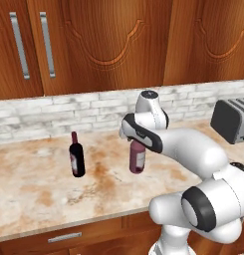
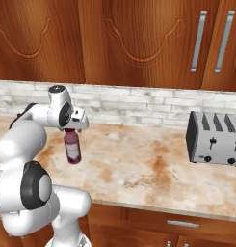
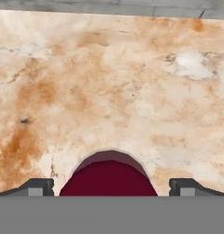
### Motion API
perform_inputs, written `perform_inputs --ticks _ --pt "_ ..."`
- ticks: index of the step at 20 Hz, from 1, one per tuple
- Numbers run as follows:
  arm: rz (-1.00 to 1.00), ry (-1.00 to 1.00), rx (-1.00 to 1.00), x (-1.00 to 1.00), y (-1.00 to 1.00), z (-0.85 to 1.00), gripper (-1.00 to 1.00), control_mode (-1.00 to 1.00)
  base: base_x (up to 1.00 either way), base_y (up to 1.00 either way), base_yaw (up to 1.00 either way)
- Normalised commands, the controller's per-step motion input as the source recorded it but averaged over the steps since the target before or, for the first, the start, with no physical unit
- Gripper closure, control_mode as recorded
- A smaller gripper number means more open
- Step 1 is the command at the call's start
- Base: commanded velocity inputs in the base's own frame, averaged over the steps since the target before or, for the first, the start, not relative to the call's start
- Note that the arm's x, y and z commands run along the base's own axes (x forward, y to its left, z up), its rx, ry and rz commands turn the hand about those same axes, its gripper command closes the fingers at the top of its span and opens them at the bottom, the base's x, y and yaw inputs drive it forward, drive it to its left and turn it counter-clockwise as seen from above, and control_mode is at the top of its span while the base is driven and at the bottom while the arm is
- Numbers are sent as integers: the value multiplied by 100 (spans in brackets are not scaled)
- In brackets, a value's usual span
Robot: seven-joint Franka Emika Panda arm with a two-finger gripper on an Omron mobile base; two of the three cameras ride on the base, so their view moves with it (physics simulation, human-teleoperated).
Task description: Place the drinks on the dining counter in a tight cluster.
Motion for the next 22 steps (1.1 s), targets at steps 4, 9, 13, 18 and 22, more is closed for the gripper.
perform_inputs --ticks 4,9,13,18,22 --pt "0 0 0 0 0 -2 -100 -100 0 0 0" --pt "0 0 0 0 0 0 -100 -100 0 0 0" --pt "0 0 0 0 0 0 100 -100 0 0 0" --pt "0 0 0 0 0 0 100 -100 0 0 0" --pt "0 -1 0 -14 -5 0 100 -100 0 0 0"
